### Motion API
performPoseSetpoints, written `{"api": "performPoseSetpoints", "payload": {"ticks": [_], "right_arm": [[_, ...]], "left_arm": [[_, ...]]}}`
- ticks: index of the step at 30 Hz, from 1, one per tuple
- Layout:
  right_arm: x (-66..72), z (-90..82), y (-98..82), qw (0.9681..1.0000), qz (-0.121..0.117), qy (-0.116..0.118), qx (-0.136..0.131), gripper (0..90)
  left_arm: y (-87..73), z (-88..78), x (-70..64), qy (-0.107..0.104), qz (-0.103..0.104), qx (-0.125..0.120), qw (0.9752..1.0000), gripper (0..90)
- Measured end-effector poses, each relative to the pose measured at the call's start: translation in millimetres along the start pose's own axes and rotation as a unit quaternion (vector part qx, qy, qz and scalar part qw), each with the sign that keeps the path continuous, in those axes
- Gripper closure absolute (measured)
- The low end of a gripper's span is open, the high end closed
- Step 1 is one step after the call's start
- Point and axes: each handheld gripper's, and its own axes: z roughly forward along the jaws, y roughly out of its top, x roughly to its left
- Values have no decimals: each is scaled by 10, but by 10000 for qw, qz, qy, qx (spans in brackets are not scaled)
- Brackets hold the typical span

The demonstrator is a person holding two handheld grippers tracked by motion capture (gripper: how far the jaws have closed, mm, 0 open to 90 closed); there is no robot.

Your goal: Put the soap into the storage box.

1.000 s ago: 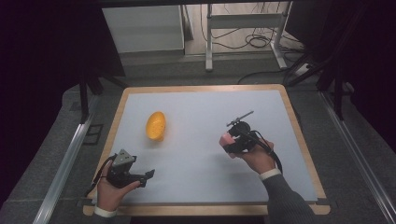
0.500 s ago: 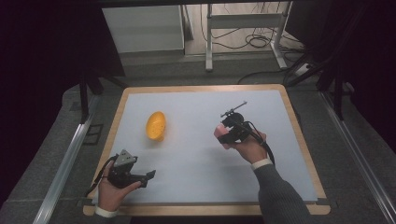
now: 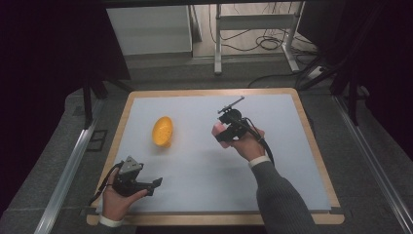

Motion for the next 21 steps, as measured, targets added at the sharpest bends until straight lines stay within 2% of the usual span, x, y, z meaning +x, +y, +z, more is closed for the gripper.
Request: {"api": "performPoseSetpoints", "payload": {"ticks": [7,21], "right_arm": [[123,145,205,10000,-40,39,78,592],[197,363,448,9998,91,42,160,592]], "left_arm": [[0,-2,3,-3,9,-4,10000,90],[1,-9,8,-2,5,-19,10000,89]]}}
